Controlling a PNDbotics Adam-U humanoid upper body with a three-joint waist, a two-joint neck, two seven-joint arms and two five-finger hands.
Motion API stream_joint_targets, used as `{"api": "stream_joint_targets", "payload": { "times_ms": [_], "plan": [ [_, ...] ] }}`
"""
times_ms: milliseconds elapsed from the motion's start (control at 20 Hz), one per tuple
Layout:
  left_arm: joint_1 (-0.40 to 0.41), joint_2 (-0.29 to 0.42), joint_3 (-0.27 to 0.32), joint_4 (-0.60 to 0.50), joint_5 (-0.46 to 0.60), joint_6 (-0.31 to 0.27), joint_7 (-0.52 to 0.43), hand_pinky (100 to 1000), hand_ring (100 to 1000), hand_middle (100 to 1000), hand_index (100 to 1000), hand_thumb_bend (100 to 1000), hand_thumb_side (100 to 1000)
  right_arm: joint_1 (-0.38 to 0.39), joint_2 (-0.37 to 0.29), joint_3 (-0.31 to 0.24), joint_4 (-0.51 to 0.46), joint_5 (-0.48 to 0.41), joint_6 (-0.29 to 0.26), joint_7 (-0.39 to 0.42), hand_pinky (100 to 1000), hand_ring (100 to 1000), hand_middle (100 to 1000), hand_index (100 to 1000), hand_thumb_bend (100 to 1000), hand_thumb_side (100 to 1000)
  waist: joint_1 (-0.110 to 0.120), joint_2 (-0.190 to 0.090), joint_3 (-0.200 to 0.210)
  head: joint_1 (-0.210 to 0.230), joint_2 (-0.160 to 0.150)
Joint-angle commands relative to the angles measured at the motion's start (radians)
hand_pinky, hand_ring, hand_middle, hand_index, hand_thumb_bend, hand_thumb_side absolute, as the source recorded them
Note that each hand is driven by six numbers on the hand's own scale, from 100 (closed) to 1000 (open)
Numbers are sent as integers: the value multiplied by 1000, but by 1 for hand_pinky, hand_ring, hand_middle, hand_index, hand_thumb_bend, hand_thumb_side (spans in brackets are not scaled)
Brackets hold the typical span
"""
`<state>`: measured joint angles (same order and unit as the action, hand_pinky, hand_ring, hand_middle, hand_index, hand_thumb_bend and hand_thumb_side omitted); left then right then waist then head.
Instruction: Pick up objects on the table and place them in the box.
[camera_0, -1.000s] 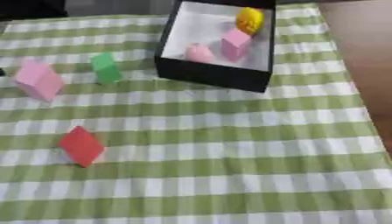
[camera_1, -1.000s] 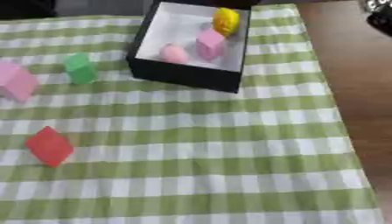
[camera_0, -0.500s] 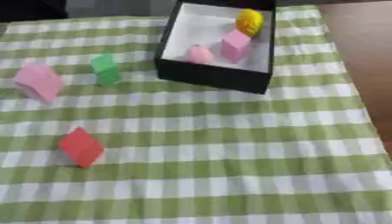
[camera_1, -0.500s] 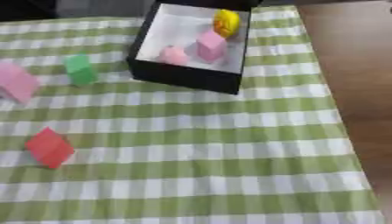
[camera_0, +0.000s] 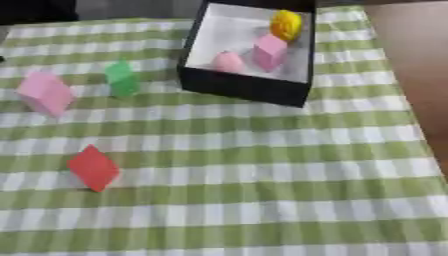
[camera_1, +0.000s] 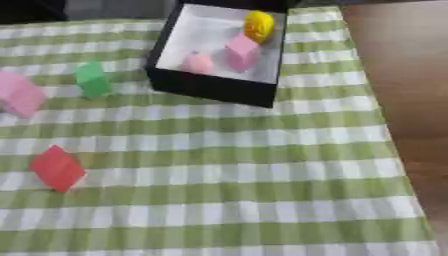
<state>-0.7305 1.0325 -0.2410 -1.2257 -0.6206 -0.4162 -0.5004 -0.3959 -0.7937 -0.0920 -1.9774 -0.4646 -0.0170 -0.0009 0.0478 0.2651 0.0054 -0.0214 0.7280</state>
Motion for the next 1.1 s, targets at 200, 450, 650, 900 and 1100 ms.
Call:
{"api": "stream_joint_targets", "payload": {
  "times_ms": [200, 450, 650, 900, 1100],
  "plan": [
    [-59, -6, 19, 62, -16, -23, -97, 956, 917, 825, 855, 644, 100, -9, -32, -15, -23, -12, 11, 2, 983, 657, 542, 735, 100, 445, -1, -28, -3, 11, -2],
    [-101, -45, 15, 116, -29, -36, -146, 956, 921, 829, 861, 641, 100, -10, -28, -15, -23, -13, 14, 3, 984, 658, 542, 734, 100, 454, -4, -26, -5, 12, 1],
    [-120, -65, 8, 138, -39, -49, -163, 955, 921, 832, 868, 638, 100, -10, -24, -14, -23, -13, 19, 4, 985, 657, 541, 734, 100, 468, -4, -23, -5, 13, -2],
    [-135, -82, 5, 157, -49, -52, -158, 952, 920, 831, 869, 638, 100, -8, -19, -15, -23, -13, 23, 2, 986, 656, 541, 734, 100, 474, -5, -21, -6, 12, -7],
    [-155, -103, 8, 174, -53, -47, -151, 949, 920, 829, 870, 643, 100, -7, -13, -15, -23, -13, 25, 2, 986, 652, 540, 734, 100, 483, -9, -18, -10, 11, -16]
  ]
}}
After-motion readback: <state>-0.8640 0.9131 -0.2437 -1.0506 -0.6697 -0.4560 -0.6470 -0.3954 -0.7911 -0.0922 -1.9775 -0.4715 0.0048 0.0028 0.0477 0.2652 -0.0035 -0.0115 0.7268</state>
